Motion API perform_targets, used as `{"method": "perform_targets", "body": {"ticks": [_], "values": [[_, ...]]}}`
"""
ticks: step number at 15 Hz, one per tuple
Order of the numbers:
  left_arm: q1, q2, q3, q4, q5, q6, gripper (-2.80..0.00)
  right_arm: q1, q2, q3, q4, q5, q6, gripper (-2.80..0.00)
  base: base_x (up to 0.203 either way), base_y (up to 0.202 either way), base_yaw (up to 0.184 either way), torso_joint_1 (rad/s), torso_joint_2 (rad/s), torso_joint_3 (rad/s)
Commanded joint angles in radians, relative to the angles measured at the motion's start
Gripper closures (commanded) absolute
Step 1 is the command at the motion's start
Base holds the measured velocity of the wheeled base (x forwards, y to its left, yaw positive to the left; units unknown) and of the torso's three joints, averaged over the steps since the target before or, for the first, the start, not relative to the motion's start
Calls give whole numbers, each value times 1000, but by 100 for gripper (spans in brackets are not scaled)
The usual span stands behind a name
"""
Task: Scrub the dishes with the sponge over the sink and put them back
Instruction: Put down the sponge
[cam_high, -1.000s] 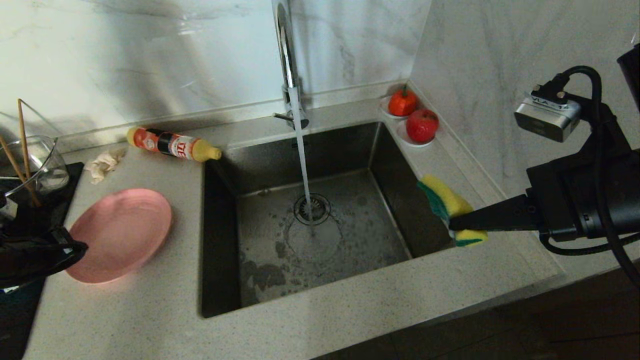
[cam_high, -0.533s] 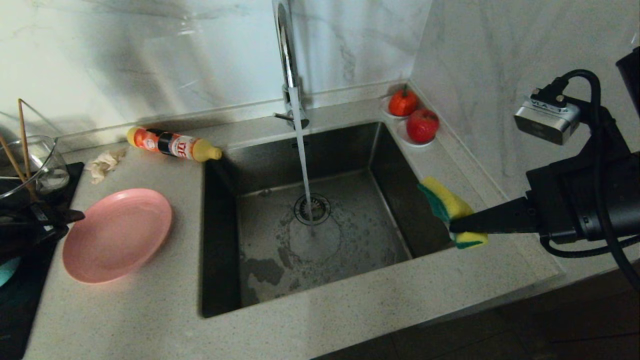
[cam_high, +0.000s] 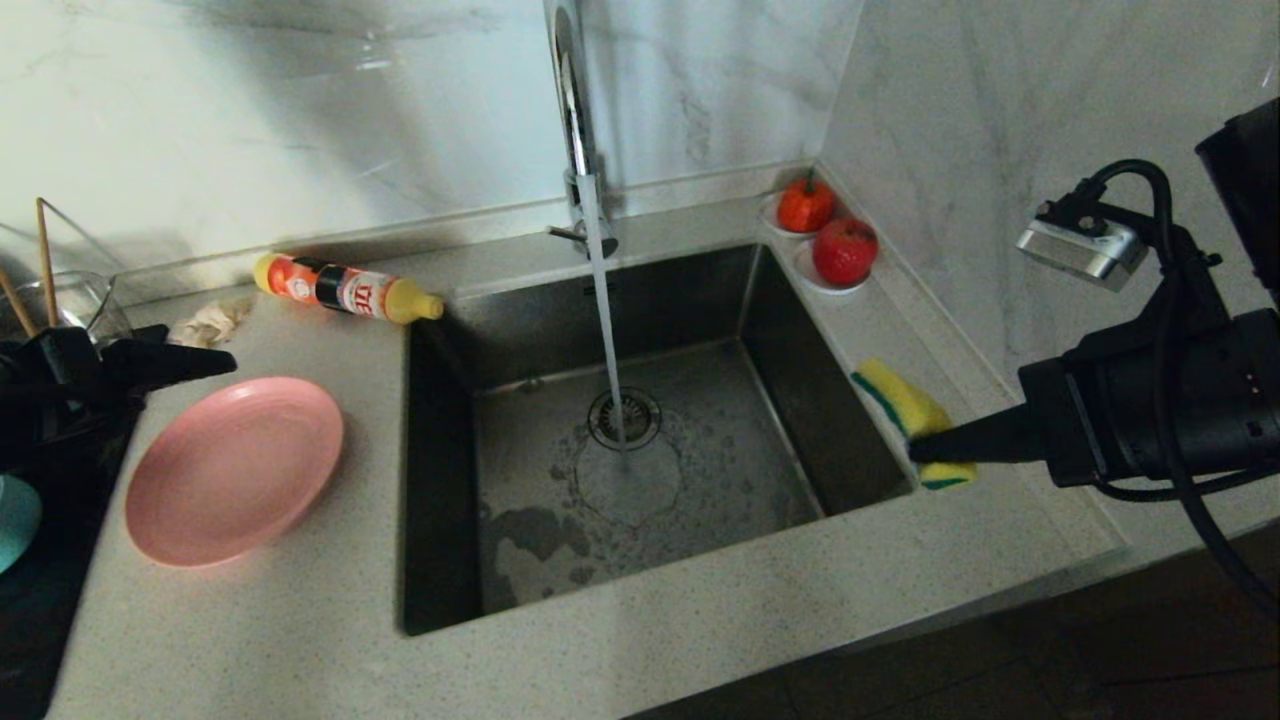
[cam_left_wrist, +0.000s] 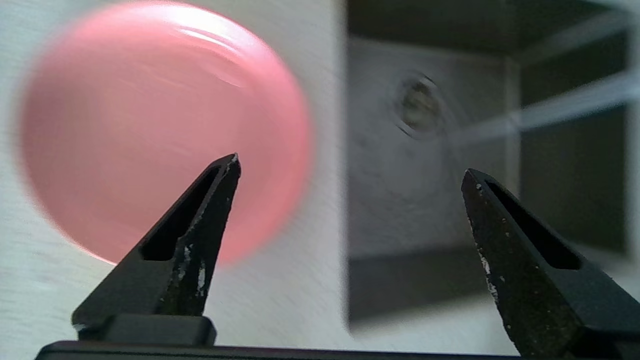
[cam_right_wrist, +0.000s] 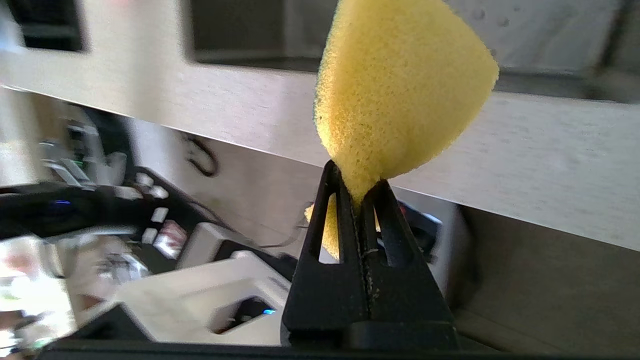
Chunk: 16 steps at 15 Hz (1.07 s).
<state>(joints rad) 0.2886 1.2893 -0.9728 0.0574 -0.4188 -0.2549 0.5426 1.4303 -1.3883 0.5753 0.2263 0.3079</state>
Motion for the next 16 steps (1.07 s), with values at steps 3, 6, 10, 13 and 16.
{"method": "perform_targets", "body": {"ticks": [3,6,10,13,16], "values": [[-47,-98,6,118,-133,59,-280,1,11,54,23,-167,-113,0,0,0,0,0,0,0],[-68,-103,9,163,-135,173,0,-5,4,95,21,-245,-172,0,0,0,0,0,0,0],[-139,-237,15,173,-139,284,0,-29,-8,121,11,-280,-200,0,0,0,0,0,0,0],[-173,-452,58,185,-134,292,0,-29,-23,140,11,-273,-191,0,0,0,0,0,0,0],[-183,-695,125,239,-147,296,0,-29,-37,146,11,-269,-191,0,0,0,0,0,0,0]]}}
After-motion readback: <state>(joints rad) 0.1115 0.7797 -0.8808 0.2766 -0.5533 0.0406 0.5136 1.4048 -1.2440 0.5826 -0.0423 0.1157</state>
